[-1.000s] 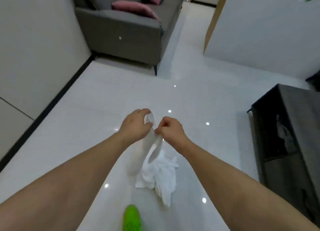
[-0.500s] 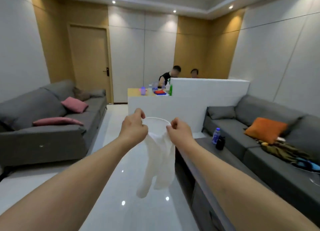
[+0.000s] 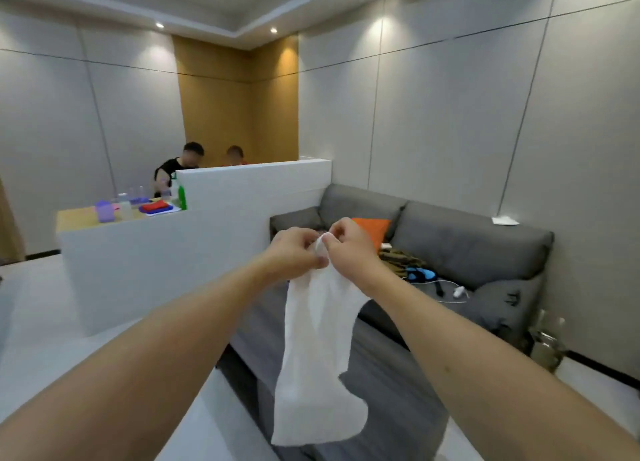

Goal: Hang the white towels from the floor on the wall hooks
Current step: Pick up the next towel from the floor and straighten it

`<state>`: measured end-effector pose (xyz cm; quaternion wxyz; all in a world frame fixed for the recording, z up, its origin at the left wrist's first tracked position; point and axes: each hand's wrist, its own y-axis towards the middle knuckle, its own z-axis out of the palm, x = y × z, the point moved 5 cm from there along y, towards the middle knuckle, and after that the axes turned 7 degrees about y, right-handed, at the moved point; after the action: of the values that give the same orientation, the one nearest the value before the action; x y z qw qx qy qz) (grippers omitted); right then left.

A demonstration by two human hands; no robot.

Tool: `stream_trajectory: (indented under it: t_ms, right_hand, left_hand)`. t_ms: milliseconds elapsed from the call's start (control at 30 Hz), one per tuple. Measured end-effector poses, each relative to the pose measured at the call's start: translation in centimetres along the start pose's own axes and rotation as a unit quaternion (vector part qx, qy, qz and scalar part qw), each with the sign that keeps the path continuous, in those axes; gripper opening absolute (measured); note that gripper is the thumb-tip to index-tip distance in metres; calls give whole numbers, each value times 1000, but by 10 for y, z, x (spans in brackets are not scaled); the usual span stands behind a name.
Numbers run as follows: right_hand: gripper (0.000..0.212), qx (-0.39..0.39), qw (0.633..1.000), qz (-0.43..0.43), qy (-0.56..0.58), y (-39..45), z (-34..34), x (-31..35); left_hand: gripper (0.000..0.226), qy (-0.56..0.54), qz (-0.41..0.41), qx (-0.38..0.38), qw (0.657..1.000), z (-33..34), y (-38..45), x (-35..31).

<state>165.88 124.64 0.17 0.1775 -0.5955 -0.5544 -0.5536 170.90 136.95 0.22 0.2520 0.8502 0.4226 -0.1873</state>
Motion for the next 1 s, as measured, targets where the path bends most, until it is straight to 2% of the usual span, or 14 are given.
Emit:
stream_trajectory:
  t_ms: [67, 167, 300, 367, 433, 467, 533, 600, 633, 667, 800, 867, 1000]
  right_hand:
    - [20, -4, 999, -5, -44, 12, -40, -18]
    - [31, 9, 991, 33, -129, 34, -104, -57]
    - [13, 64, 942, 138, -300, 78, -179, -125]
    - [9, 64, 916, 176, -354, 101, -209, -155]
    - [8, 40, 907, 186, -375, 123, -233, -173]
    - [10, 23, 910, 179, -374, 135, -241, -177]
    - [18, -14, 932, 149, -331, 161, -247, -176]
    - [21, -29, 960, 113, -253, 187, -238, -166]
    - [15, -29, 970, 93, -222, 199, -230, -160]
    - [8, -25, 976, 75, -202, 211, -221, -155]
    - [14, -6, 971, 4, -239, 247, -201, -158]
    - [17, 1, 980, 1, -198, 260, -202, -173]
    - [7, 37, 996, 11, -77, 285, -202, -203]
  left_hand:
    - [9, -8, 28, -4, 1000, 32, 33, -26]
    - [24, 13, 64, -17, 998, 66, 84, -62]
    - [24, -21, 60, -69, 996, 85, 161, -87]
    - [25, -39, 35, -101, 994, 87, 200, -86]
    - [25, -43, -1, -112, 993, 87, 234, -78]
    - [24, -49, -15, -89, 995, 91, 248, -74]
    - [24, -75, -3, 21, 997, 112, 269, -77]
    - [43, -91, 48, 134, 986, 141, 276, -95]
    - [46, -90, 75, 149, 982, 152, 279, -105]
    - [44, -84, 95, 140, 982, 162, 282, -113]
    - [20, -43, 79, 61, 994, 175, 308, -114]
    - [15, -18, 50, 24, 998, 169, 319, -103]
    - [19, -8, -38, -47, 998, 152, 332, -76]
